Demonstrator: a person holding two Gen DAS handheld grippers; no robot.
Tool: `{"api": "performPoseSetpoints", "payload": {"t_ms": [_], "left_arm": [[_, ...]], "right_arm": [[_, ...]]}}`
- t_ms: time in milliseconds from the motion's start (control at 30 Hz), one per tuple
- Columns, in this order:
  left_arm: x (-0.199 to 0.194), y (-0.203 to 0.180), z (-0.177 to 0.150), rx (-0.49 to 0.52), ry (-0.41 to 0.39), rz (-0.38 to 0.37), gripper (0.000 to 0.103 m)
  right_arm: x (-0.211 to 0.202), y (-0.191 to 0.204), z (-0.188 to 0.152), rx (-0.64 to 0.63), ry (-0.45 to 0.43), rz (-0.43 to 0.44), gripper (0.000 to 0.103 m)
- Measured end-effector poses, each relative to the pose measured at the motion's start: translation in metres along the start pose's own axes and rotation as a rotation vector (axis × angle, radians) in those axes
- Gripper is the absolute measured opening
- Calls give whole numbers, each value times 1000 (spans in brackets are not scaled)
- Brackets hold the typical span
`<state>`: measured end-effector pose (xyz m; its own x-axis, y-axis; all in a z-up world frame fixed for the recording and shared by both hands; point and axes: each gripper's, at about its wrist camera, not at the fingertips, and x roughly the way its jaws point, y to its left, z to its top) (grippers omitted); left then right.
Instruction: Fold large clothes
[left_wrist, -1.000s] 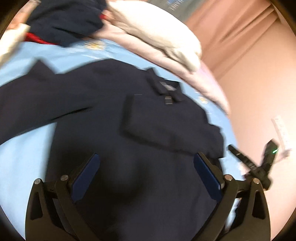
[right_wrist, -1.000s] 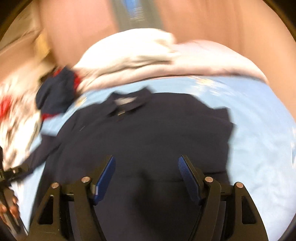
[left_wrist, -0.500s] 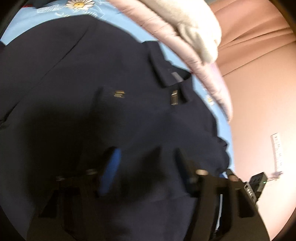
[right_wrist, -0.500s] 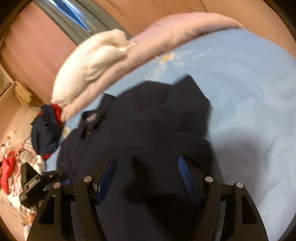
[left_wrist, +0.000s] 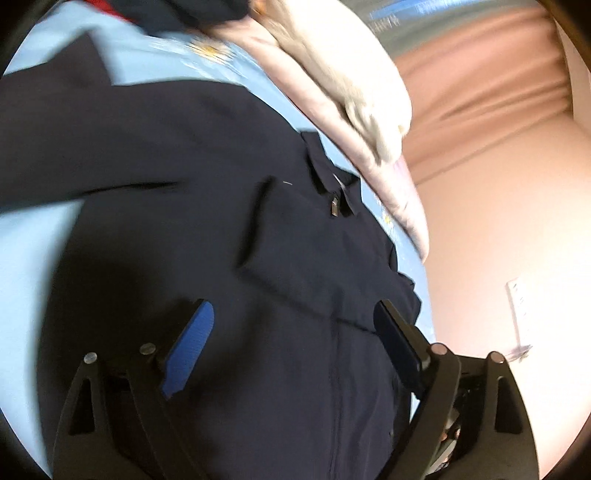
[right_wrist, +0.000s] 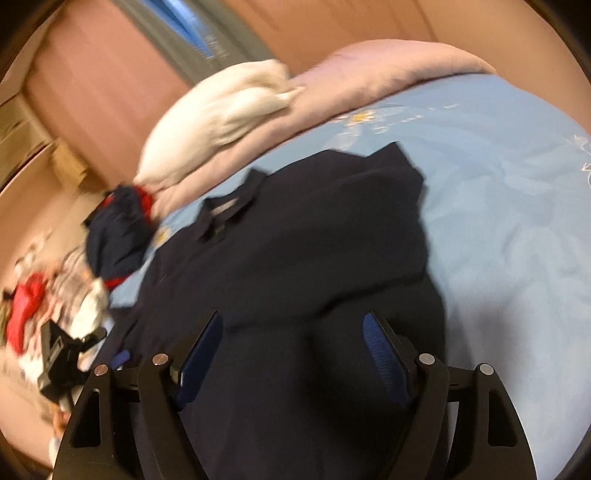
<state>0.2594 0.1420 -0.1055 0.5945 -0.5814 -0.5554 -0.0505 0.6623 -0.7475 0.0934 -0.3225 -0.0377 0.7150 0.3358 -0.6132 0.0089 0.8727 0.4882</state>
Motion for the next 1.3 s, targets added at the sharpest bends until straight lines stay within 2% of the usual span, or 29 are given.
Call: {"api": "performPoseSetpoints", "payload": {"t_ms": [100, 200, 267, 400, 467, 533, 700, 800, 1000, 1100, 1133, 1167, 1200, 1300], "left_arm": [[-65, 41, -16, -96, -107, 18, 91], [-129, 84, -27, -183, -233, 70, 91], [-170, 118, -33, -279, -311, 90, 91], [-228, 170, -41, -439, -438, 48, 91], [-239, 188, -41, -490, -477, 12, 91], [-243, 202, -40, -554, -485, 21, 91], [-251, 231, -37, -627, -540, 51, 91], [-256, 242, -28, -656, -603, 66, 91], [-255, 248, -4, -663, -671, 138, 91], [-247, 249, 8, -655, -685, 207, 81], [-245, 248, 11, -656, -679, 256, 63], [-243, 249, 13, -661, -662, 312, 39], [-242, 251, 15, -667, -646, 347, 32], [-242, 253, 16, -668, -637, 382, 32]], "right_arm": [[-20, 15, -18, -36, -16, 45, 79], [-35, 26, -36, -46, -32, 78, 83], [-39, 30, -43, -40, -31, 99, 83], [-45, 35, -56, -20, -45, 121, 83], [-50, 36, -63, -1, -62, 128, 83], [-52, 36, -64, 25, -76, 133, 83], [-53, 38, -61, 50, -97, 136, 83], [-49, 36, -60, 79, -98, 124, 83], [-41, 40, -60, 72, -93, 123, 83], [-33, 37, -61, 85, -79, 118, 83], [-32, 36, -62, 87, -76, 118, 83], [-30, 36, -63, 88, -72, 118, 83], [-29, 35, -63, 85, -67, 119, 83], [-29, 33, -64, 82, -60, 119, 83]]}}
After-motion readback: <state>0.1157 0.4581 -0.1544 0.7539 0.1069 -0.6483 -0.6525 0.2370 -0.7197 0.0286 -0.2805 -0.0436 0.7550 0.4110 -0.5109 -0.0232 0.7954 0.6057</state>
